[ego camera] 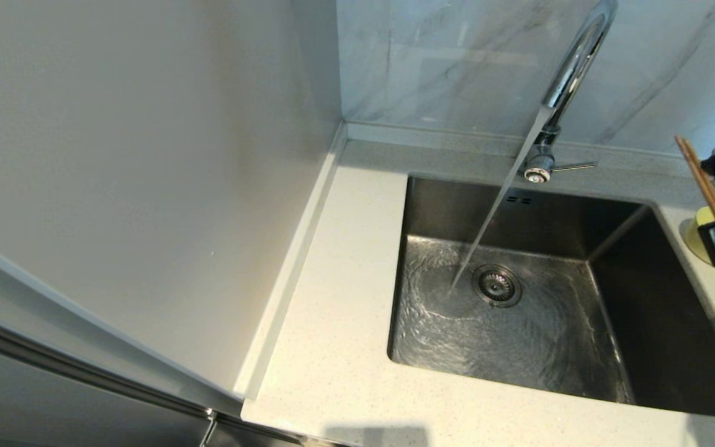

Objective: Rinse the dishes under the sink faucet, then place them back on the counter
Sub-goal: Rinse the chopsticks, then place the chopsticks on the bowl

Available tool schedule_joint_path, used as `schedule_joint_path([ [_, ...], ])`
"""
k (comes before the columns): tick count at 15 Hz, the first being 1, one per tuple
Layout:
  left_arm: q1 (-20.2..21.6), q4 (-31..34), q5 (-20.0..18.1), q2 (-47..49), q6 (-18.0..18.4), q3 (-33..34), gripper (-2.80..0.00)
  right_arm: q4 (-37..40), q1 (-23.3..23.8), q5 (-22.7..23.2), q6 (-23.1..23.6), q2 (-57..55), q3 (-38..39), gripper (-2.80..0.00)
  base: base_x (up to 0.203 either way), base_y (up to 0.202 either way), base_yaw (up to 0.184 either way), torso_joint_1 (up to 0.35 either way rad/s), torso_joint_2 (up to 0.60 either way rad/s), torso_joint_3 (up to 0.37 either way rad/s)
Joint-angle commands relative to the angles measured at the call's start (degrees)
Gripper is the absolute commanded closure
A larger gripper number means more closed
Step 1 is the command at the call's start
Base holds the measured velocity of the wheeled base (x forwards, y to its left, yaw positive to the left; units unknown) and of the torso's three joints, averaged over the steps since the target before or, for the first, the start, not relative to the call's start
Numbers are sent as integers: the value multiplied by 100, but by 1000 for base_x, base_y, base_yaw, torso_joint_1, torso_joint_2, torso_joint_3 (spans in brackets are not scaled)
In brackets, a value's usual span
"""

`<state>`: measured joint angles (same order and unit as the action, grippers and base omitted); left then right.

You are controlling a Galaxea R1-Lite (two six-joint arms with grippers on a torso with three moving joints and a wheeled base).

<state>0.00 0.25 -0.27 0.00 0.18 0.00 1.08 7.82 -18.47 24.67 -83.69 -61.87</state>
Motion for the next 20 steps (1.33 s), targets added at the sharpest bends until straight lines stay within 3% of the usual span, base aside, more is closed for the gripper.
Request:
schedule_joint_path([
  [1, 0, 4, 0, 0, -1, 0, 0, 799, 309, -2, 135, -180, -1031, 0, 0, 0, 0, 0, 0, 0],
  [5, 0, 1, 0, 0, -1, 0, 0, 3609, 973, 53, 628, -938, -3165, 0, 0, 0, 0, 0, 0, 0],
  [7, 0, 1, 0, 0, -1, 0, 0, 4227, 1386, 211, 747, -1332, -3606, 0, 0, 0, 0, 0, 0, 0],
  [11, 0, 1, 0, 0, -1, 0, 0, 5005, 2031, 2056, 675, -1806, -4170, 0, 0, 0, 0, 0, 0, 0],
  [13, 0, 1, 0, 0, -1, 0, 0, 5130, 2158, 2515, 85, -2115, -4393, 0, 0, 0, 0, 0, 0, 0],
  [15, 0, 1, 0, 0, -1, 0, 0, 4979, 2306, 2562, -222, -2389, -4723, 0, 0, 0, 0, 0, 0, 0],
  [17, 0, 1, 0, 0, -1, 0, 0, 4718, 2348, 2453, -242, -2563, -4960, 0, 0, 0, 0, 0, 0, 0],
  [20, 0, 1, 0, 0, -1, 0, 0, 4317, 2303, 1768, -223, -2931, -5083, 0, 0, 0, 0, 0, 0, 0],
])
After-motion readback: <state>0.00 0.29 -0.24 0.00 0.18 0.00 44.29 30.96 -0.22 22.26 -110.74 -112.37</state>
